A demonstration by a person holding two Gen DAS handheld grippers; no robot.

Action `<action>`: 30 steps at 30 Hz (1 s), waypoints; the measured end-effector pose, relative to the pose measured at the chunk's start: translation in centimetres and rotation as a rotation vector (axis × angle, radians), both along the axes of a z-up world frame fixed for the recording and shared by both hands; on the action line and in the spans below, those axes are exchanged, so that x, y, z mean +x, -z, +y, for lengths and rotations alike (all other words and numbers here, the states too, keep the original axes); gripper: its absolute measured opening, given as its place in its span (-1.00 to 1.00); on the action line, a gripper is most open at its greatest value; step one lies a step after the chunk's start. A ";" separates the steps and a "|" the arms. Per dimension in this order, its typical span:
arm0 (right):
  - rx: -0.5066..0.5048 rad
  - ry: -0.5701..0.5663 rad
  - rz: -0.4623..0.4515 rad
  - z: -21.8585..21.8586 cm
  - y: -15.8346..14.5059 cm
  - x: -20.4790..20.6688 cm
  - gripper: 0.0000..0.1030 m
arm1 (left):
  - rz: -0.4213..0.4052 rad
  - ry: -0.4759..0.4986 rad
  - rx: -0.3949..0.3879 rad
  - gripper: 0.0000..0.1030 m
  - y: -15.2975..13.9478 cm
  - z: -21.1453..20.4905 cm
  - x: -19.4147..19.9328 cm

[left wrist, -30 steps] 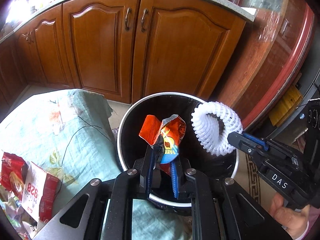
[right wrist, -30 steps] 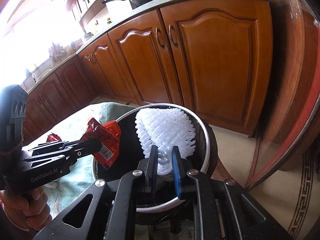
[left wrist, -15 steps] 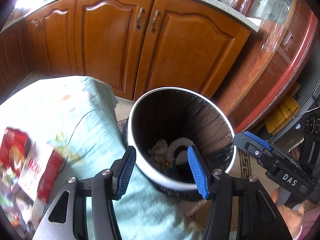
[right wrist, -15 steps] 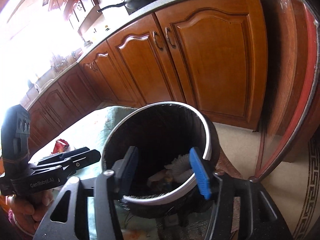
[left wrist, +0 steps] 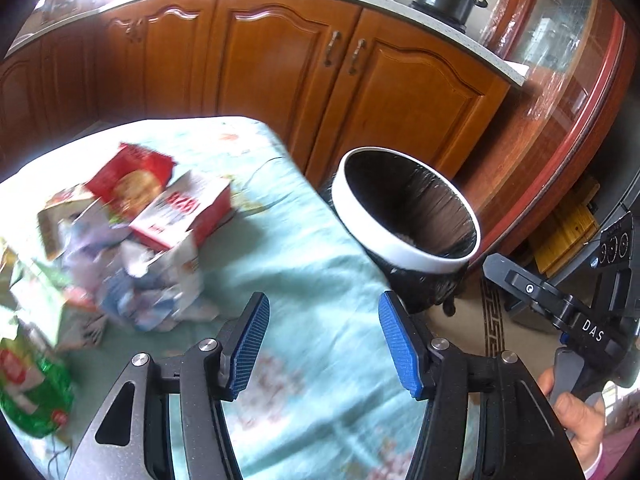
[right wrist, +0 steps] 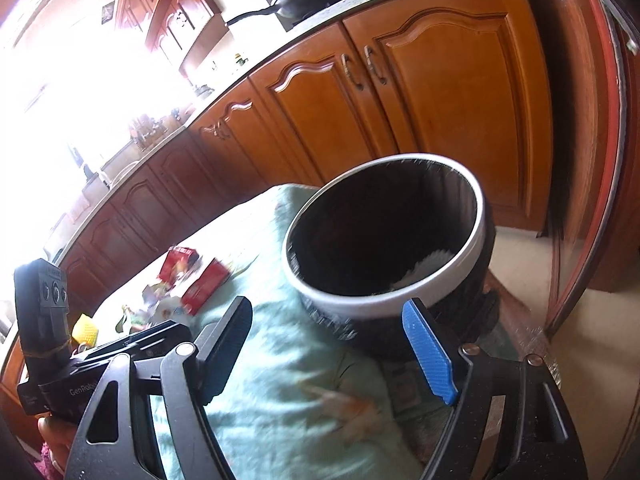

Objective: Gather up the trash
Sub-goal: 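Move both open tools back over the trash pile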

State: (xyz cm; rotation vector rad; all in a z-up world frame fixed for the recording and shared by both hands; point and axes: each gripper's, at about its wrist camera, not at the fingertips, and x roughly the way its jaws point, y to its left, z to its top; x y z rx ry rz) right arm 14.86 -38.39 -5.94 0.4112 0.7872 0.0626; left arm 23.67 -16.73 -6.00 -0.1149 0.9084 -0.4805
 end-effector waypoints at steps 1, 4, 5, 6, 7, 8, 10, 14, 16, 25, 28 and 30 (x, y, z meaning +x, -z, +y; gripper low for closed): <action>0.008 -0.004 0.002 0.4 0.1 -0.2 0.54 | -0.002 -0.008 -0.001 0.10 -0.3 0.8 -0.6; 0.029 -0.023 0.011 1.9 0.5 -1.0 0.54 | -0.014 -0.028 0.005 0.11 -0.9 2.8 -2.7; 0.033 -0.032 0.015 2.5 0.6 -1.2 0.54 | -0.015 -0.032 0.007 0.11 -1.1 3.6 -3.3; 0.035 -0.042 0.020 3.0 0.8 -1.4 0.54 | -0.015 -0.037 0.007 0.11 -1.3 4.4 -3.8; 0.037 -0.052 0.023 3.5 0.9 -1.6 0.54 | -0.015 -0.046 0.008 0.11 -1.3 5.0 -4.4; 0.038 -0.064 0.027 4.1 1.0 -1.7 0.54 | -0.015 -0.060 0.007 0.13 -1.4 5.8 -4.9; 0.036 -0.085 0.034 5.2 1.1 -1.9 0.54 | -0.016 -0.084 0.000 0.15 -1.7 7.3 -5.9; 0.032 -0.132 0.041 7.4 1.2 -1.9 0.55 | -0.025 -0.130 -0.004 0.15 -2.1 9.7 -7.8; 0.036 -0.155 0.048 8.6 1.4 -1.9 0.68 | -0.028 -0.145 -0.004 0.15 -2.3 10.7 -8.4; 0.026 -0.251 0.048 13.0 1.5 -1.0 0.75 | -0.063 -0.187 0.003 0.23 -3.9 15.6 -10.5; 0.012 -0.271 0.045 14.1 1.3 -0.4 0.75 | -0.081 -0.207 0.012 0.27 -4.5 17.4 -10.9; 0.013 -0.280 0.045 14.5 1.2 0.0 0.75 | -0.089 -0.226 0.016 0.30 -4.7 18.5 -10.8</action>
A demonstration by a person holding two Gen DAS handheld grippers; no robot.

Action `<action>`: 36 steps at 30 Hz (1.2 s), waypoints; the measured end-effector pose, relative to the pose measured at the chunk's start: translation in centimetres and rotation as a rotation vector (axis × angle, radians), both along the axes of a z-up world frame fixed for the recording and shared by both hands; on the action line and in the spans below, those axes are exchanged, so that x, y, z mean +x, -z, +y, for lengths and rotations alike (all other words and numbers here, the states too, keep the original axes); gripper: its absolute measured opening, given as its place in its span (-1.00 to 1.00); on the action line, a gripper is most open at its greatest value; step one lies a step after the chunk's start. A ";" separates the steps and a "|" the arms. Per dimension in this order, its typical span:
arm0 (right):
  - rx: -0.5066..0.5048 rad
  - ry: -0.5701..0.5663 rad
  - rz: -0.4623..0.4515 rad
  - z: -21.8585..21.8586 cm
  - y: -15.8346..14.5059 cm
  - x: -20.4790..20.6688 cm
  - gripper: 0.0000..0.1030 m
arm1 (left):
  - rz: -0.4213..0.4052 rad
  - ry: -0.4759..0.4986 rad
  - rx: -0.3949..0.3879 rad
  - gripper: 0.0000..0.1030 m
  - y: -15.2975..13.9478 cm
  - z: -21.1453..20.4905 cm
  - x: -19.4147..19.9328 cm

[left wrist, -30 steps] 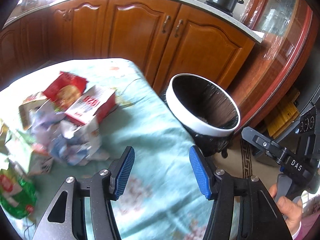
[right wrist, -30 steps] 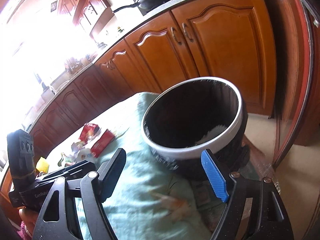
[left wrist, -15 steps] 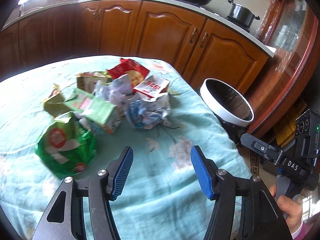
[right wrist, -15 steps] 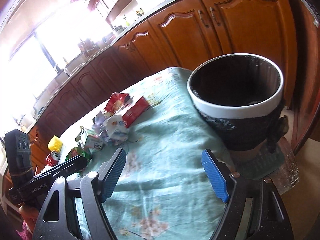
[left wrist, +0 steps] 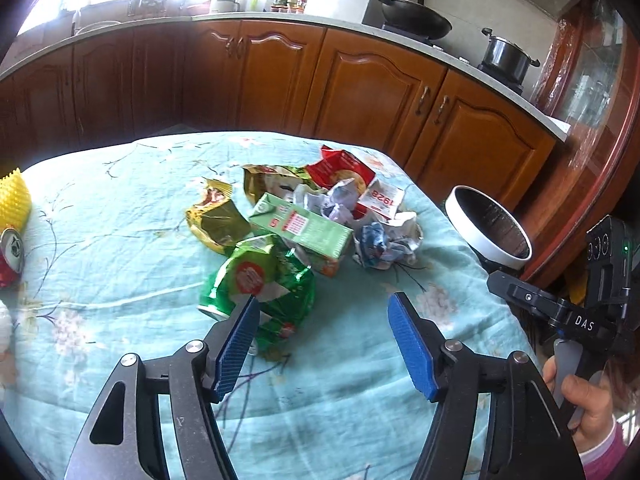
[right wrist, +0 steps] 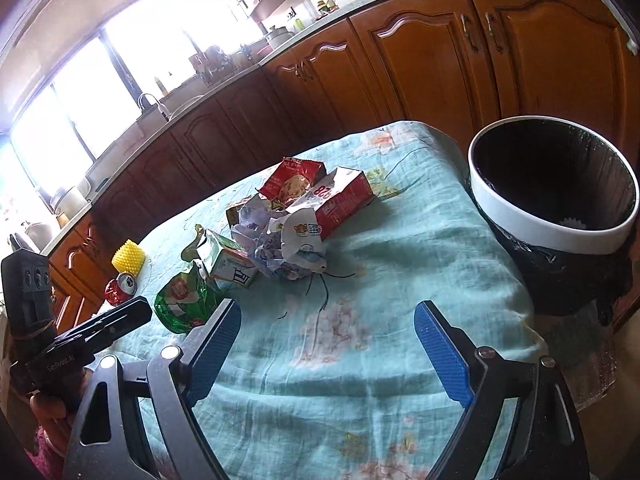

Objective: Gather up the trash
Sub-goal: 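Grasp the green chip bag with the left tool while the right tool grasps crumpled paper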

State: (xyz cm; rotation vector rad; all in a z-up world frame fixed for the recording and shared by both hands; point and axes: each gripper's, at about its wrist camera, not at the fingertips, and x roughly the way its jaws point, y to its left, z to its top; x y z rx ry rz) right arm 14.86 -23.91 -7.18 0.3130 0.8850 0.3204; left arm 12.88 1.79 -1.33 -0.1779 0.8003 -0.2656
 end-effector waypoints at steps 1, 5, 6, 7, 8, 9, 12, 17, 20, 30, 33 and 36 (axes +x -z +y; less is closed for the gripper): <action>0.001 -0.004 0.001 0.3 0.0 0.2 0.75 | 0.000 -0.006 0.003 0.33 0.0 0.5 0.1; 0.000 -0.021 0.011 1.3 0.4 1.4 0.75 | 0.015 -0.016 0.012 0.41 0.4 2.2 1.1; -0.006 -0.026 0.016 1.5 0.6 1.7 0.75 | 0.024 -0.015 0.014 0.42 0.6 2.6 1.6; -0.012 -0.030 0.021 1.8 0.7 2.0 0.75 | 0.030 -0.017 0.015 0.42 0.8 2.8 2.1; -0.016 -0.035 0.025 2.0 0.9 2.3 0.75 | 0.038 -0.010 0.011 0.45 1.0 3.1 2.5; -0.016 -0.039 0.028 2.1 1.0 2.6 0.75 | 0.056 0.009 0.001 0.47 1.4 3.3 3.2; -0.008 -0.045 0.032 2.6 1.2 3.5 0.75 | 0.105 0.030 -0.024 0.48 2.4 4.1 5.2; -0.014 -0.059 0.021 3.5 1.4 5.3 0.73 | 0.135 0.068 -0.041 0.48 3.2 4.3 7.1; -0.010 -0.058 0.035 3.8 2.1 6.7 0.67 | 0.153 0.081 -0.028 0.47 4.2 3.7 8.1; -0.022 -0.059 0.038 3.4 2.8 6.4 -0.79 | 0.150 0.091 -0.027 -0.27 4.8 1.9 6.7; -0.028 -0.053 0.018 2.5 2.0 5.2 -0.79 | 0.131 0.101 -0.025 -0.28 4.4 0.7 5.4; -0.031 -0.034 0.001 0.9 1.3 4.0 -0.79 | 0.107 0.121 -0.011 -0.30 3.6 -0.8 4.5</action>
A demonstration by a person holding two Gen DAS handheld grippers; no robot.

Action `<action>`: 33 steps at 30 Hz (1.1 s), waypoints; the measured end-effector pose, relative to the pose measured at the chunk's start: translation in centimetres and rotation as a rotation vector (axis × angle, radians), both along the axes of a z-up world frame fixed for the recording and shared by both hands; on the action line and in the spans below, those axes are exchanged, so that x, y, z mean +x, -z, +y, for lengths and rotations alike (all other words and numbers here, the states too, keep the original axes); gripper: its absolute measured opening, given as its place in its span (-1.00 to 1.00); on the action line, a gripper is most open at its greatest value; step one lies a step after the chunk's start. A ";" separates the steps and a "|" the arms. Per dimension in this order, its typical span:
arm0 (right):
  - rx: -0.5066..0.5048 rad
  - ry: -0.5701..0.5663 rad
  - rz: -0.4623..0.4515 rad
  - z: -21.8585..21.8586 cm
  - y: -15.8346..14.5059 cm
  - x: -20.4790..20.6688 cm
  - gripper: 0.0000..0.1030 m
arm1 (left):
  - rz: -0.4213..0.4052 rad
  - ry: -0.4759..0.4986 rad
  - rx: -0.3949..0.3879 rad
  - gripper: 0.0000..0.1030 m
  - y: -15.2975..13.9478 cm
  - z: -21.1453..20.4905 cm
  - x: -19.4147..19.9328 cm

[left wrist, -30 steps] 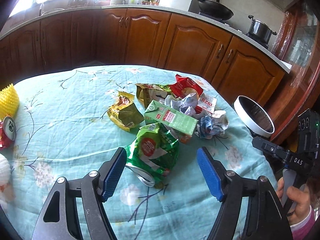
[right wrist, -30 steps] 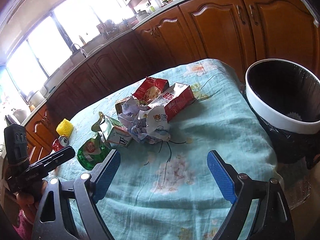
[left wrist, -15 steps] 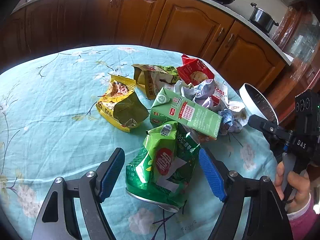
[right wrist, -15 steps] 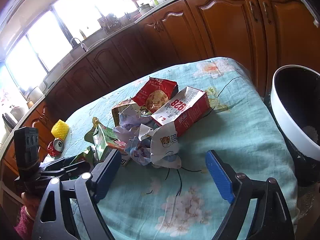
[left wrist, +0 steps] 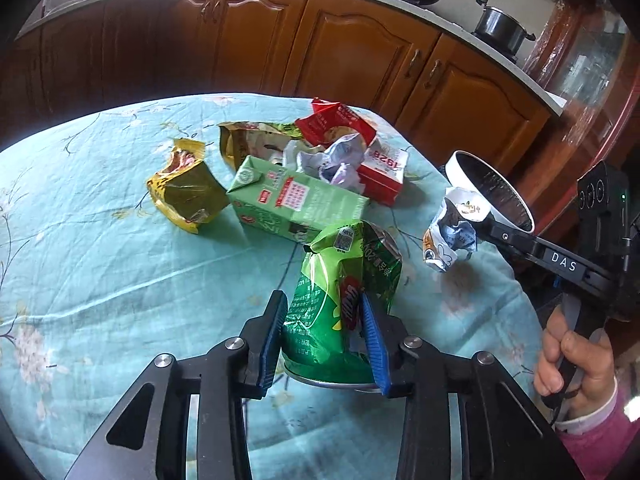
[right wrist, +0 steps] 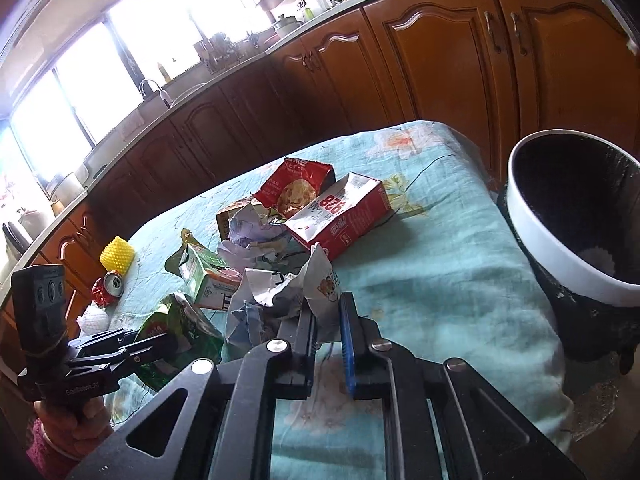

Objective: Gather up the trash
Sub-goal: 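Grasp the green chip bag with the left tool while the right tool grasps crumpled paper, then carry the chip bag and paper into the bin and release both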

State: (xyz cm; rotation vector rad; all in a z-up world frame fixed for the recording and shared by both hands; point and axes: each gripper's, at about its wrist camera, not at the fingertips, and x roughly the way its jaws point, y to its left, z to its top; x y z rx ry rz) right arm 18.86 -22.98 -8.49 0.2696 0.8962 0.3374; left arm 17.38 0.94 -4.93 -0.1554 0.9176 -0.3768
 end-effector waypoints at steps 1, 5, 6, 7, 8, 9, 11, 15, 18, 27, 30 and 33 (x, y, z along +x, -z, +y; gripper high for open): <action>-0.001 0.010 -0.006 -0.6 -0.2 -0.4 -0.79 | -0.013 0.011 0.008 -0.31 -0.3 -0.6 -0.2; 0.002 0.052 -0.022 -3.0 -1.1 -1.5 -0.79 | -0.065 0.071 0.018 -0.31 -1.3 -2.8 -0.8; 0.003 0.063 -0.025 -3.5 -1.2 -1.7 -0.79 | -0.071 0.077 0.018 -0.31 -1.4 -3.2 -0.9; 0.004 0.076 -0.028 -4.1 -1.4 -1.9 -0.79 | -0.074 0.083 0.016 -0.31 -1.6 -3.8 -0.9; 0.004 0.088 -0.032 -4.7 -1.6 -2.1 -0.79 | -0.075 0.089 0.012 -0.32 -1.7 -4.2 -0.8; 0.004 0.100 -0.036 -5.3 -1.8 -2.3 -0.79 | -0.075 0.095 0.011 -0.32 -1.7 -4.7 -0.6; 0.004 0.124 -0.045 -6.5 -2.2 -2.7 -0.79 | -0.079 0.103 0.012 -0.33 -1.8 -5.7 -0.1; -0.002 0.166 -0.064 -8.6 -2.9 -3.3 -0.79 | -0.087 0.124 0.012 -0.34 -2.1 -8.0 0.9; -0.002 0.194 -0.070 -10.1 -3.2 -3.6 -0.79 | -0.092 0.142 0.014 -0.34 -1.9 -9.7 1.8; -0.008 0.259 -0.089 -13.5 -4.0 -4.3 -0.79 | -0.093 0.181 0.017 -0.34 -1.8 -13.6 3.8; -0.011 0.277 -0.097 -14.4 -4.3 -4.3 -0.79 | -0.097 0.193 0.023 -0.34 -1.9 -14.8 4.5; -0.014 0.295 -0.100 -15.3 -4.3 -4.1 -0.79 | -0.101 0.204 0.028 -0.35 -1.9 -15.9 5.1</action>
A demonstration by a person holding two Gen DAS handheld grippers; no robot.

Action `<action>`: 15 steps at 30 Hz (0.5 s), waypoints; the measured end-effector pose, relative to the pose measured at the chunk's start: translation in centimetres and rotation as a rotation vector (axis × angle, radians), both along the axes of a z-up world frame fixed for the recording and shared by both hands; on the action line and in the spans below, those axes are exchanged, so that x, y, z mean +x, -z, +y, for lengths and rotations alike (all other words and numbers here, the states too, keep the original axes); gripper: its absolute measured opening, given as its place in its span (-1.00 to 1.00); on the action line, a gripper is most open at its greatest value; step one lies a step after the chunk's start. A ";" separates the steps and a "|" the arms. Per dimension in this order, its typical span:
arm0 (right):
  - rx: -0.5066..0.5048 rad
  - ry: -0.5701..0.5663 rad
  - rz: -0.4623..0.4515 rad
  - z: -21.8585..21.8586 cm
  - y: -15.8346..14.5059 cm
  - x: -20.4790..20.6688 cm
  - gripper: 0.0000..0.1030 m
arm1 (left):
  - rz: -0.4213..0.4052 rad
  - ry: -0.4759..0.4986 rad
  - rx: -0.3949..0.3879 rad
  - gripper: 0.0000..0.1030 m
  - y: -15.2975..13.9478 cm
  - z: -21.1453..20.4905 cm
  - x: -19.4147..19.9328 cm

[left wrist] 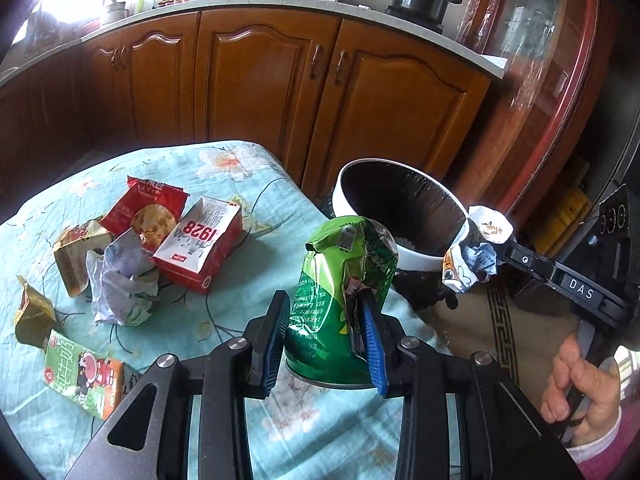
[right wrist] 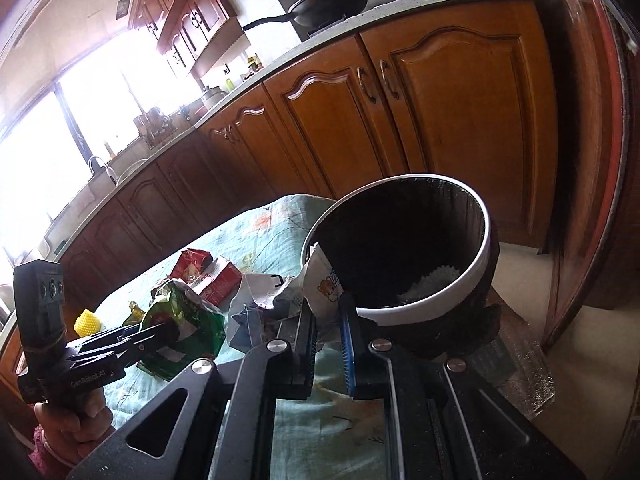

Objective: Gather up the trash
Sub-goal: 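Carry the chip bag and paper into the bin and release both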

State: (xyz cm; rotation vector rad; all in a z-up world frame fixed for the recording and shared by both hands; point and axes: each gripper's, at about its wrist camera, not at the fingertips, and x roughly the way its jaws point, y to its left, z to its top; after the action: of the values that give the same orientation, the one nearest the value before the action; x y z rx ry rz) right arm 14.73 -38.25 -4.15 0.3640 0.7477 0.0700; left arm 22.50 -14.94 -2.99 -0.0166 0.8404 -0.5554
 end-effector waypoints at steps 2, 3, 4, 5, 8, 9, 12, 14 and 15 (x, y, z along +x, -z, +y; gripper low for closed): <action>-0.003 0.009 0.000 -0.5 0.0 0.1 -0.79 | -0.002 0.007 0.003 -0.35 0.0 -0.7 0.5; -0.006 0.014 0.003 -0.7 0.0 0.2 -0.79 | -0.003 0.008 0.004 -0.35 0.0 -1.1 0.7; -0.008 0.017 0.003 -1.0 0.1 0.3 -0.79 | -0.003 0.011 0.005 -0.35 0.0 -1.4 0.9; -0.011 0.020 0.004 -1.2 0.1 0.4 -0.79 | -0.002 0.012 0.005 -0.35 0.0 -1.8 1.2; -0.014 0.028 0.005 -1.9 0.1 0.7 -0.79 | -0.002 0.018 0.002 -0.35 -0.2 -2.8 2.0; -0.016 0.031 0.006 -2.2 0.1 0.8 -0.79 | -0.004 0.021 0.003 -0.35 -0.3 -3.2 2.2; -0.031 0.040 0.005 -2.8 -0.1 1.3 -0.79 | -0.010 0.034 0.008 -0.35 -0.5 -4.5 3.1; -0.046 0.045 0.003 -3.2 -0.3 1.6 -0.79 | -0.014 0.041 0.012 -0.35 -0.7 -5.3 3.8; -0.053 0.047 0.002 -3.4 -0.4 1.8 -0.79 | -0.016 0.046 0.013 -0.35 -0.7 -5.7 4.0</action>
State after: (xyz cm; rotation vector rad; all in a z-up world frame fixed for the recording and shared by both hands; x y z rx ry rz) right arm 16.56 -41.68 -3.79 0.3314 0.7417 0.0057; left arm 26.55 -20.63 -2.32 0.0189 0.8303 -0.5923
